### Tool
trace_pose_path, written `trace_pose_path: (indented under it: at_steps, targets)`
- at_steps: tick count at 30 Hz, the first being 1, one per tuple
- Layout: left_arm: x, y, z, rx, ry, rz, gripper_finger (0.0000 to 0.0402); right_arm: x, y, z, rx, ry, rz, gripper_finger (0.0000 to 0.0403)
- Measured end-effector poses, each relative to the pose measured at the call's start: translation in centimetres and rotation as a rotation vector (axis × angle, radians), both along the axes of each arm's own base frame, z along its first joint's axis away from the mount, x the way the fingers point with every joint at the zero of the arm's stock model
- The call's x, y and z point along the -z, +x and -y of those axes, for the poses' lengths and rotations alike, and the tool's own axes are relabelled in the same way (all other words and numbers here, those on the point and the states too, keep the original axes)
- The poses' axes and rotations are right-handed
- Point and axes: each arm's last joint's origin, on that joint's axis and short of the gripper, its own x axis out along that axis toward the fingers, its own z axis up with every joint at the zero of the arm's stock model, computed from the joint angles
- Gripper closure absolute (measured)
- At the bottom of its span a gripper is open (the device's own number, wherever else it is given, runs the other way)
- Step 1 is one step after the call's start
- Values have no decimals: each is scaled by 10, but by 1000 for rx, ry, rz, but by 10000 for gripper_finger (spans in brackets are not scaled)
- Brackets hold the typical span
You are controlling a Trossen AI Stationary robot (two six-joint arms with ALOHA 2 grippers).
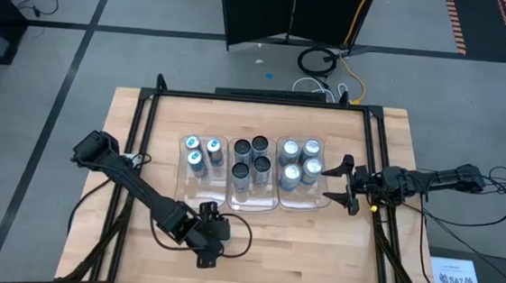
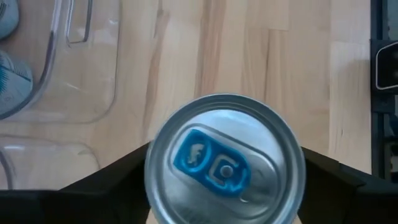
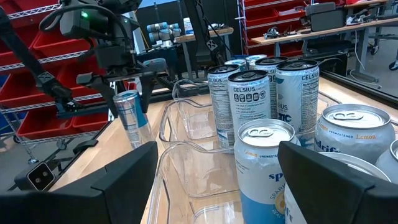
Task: Sort soda cans
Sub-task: Put the blue soda can into the left transparent bin
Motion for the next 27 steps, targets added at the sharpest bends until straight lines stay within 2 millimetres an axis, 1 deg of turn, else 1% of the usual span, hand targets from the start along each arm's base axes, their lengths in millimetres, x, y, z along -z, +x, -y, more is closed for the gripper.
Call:
trace_pose_path:
  at_steps: [7, 11, 15, 19, 21, 24, 27]
  targets:
    - [0, 0, -1, -18, -19, -11, 146, 0, 0, 0, 0, 0, 0, 78]
    - [-9, 0, -1, -17, -44, -23, 158, 0, 0, 0, 0, 0, 1, 78]
    - [-38, -2, -1, -6, -94, 56, 156, 0, 0, 0, 0, 0, 1, 78]
    - [-73, -14, -11, 0, -96, 156, 155, 0, 0, 0, 0, 0, -1, 78]
    - [-94, -27, -22, -34, -61, 212, 155, 0, 0, 0, 0, 0, -1, 78]
    - [-124, -53, -44, -113, 17, 289, 155, 0, 0, 0, 0, 0, -2, 78]
    - [-139, -79, -65, -214, 95, 323, 155, 0, 0, 0, 0, 0, -2, 78]
